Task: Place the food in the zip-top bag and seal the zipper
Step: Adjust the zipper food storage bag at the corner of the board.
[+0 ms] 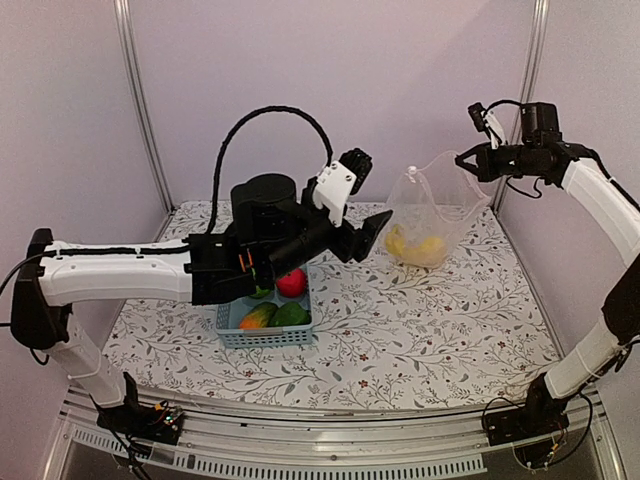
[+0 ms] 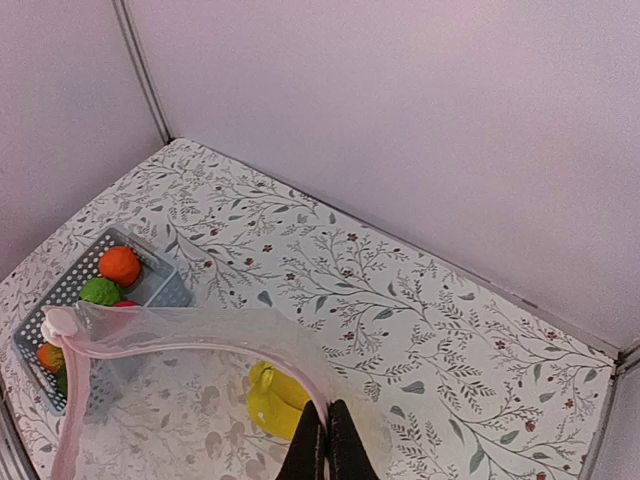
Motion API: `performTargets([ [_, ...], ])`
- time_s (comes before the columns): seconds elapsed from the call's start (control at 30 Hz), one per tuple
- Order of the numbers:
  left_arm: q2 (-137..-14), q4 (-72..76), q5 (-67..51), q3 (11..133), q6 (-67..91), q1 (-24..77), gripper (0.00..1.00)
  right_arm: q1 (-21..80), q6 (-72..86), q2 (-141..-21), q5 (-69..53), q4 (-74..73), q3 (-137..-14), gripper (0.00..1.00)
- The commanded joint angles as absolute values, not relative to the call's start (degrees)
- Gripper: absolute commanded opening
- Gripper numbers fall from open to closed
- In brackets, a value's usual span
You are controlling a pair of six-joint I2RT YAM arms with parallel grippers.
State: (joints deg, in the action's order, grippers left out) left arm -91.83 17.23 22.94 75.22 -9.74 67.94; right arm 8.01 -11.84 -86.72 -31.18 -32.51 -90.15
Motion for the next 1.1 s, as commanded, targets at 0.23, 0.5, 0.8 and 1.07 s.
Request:
performTargets([
  [0.23,-88.0,2.6,28.7,65.2,4.4,60.5,0.79,4.1,-14.8,-91.5,-16.7,-25.4,-96.0,0.0],
  [0.5,-87.7,-13.1,24.3,64.9,13.8,52.1,0.79,5.9,-13.2,-87.4,-30.2,-21.1,-82.1,0.0],
  [0.8,-88.2,-25.1,15.1,64.4,15.7,42.4,0.85,8.0,-12.7,-88.3,-37.6,-18.4,-72.3,0.0],
  [1.07,-87.4,-29.3,12.1,61.8,14.3,37.8,0.86,8.0,-13.9,-85.0,-38.7,-18.2,-69.4,0.0],
])
